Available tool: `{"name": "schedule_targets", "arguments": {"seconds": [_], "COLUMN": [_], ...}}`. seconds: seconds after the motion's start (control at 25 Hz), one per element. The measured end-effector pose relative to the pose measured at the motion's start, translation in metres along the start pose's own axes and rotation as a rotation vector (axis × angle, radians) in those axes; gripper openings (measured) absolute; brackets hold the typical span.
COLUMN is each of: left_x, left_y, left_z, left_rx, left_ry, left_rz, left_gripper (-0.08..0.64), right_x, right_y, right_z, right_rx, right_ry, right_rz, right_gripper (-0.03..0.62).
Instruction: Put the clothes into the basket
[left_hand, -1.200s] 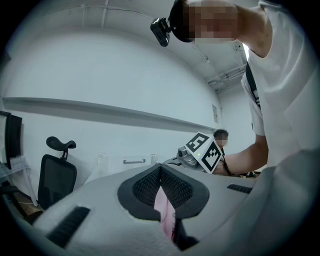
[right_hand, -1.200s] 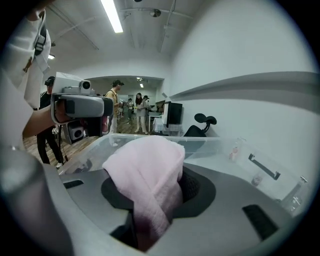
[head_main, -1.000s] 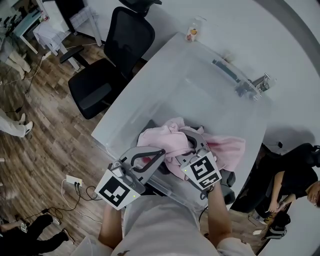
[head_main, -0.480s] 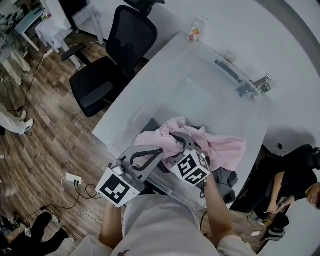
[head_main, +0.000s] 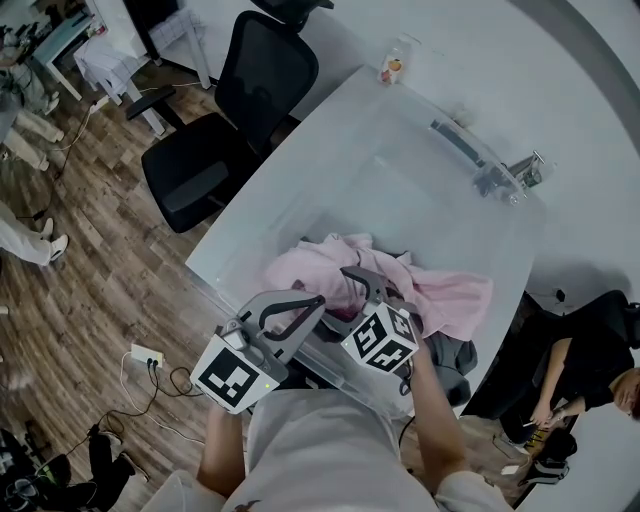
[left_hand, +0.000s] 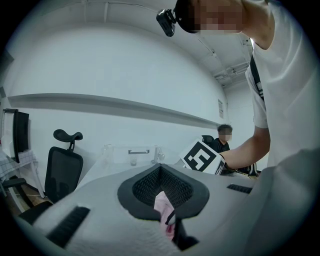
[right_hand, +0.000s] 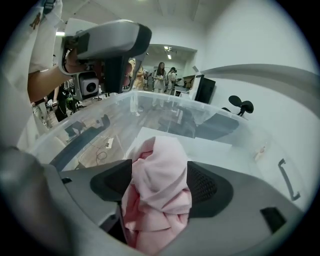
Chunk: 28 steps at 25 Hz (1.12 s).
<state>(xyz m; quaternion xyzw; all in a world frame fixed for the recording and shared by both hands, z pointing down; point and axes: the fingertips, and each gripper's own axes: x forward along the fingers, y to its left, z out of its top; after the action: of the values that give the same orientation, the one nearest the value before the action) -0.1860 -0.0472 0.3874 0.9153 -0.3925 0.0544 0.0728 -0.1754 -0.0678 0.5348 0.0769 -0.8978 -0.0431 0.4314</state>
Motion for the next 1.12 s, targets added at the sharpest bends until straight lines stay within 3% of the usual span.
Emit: {"name": "schedule_targets", "arguments": {"seconds": [0.16,0.4,0.6,0.72,0.84,1.04,1.12], "left_x": [0.001,0.002,-0.002,0.0,0.003,0.002,0.001], "left_y": [-0.002,-0.004,-0.008,-0.012,-0.018,-0.032,-0.037], "left_z": [0.002,0.007,0.023,0.032,0.041,0.052,0.054], "left_rx": [0.0,0.004,0.022,0.039,0.051,0.068,0.069], "left_ry": [-0.002,-0.014,-0.036,-0.05,-0.073,-0.112,-0.13], "left_rz": [0.004,0.008,0.001,-0.013,-0.032,-0.074,-0.091], "left_gripper": [0.005,0.005,0.005,0.005,0.005,0.005,0.005], "right_x": [-0.012,-0.046,-0.095,-0.127,-0.159,-0.197,-0.205], "right_y": [-0.006,-0.02,-0.03,-0.032,-0.031,-0.025,-0.02], "right_z": [0.006,0.027,0.056,0.076,0.085,0.086,0.084], "right_rx": [0.005,0.033,0.143,0.222,0.272,0.331,0.33], "right_ry": [-0.038,-0.184,-0.385,-0.568,-0.709,-0.845,-0.868], "right_rz": [-0.035,-0.111,-0.165,-0.139,-0.116,-0.123,-0.126], "right_gripper": [0.327,0.322,0.234,0.199,0.121,0.01,0.005]}}
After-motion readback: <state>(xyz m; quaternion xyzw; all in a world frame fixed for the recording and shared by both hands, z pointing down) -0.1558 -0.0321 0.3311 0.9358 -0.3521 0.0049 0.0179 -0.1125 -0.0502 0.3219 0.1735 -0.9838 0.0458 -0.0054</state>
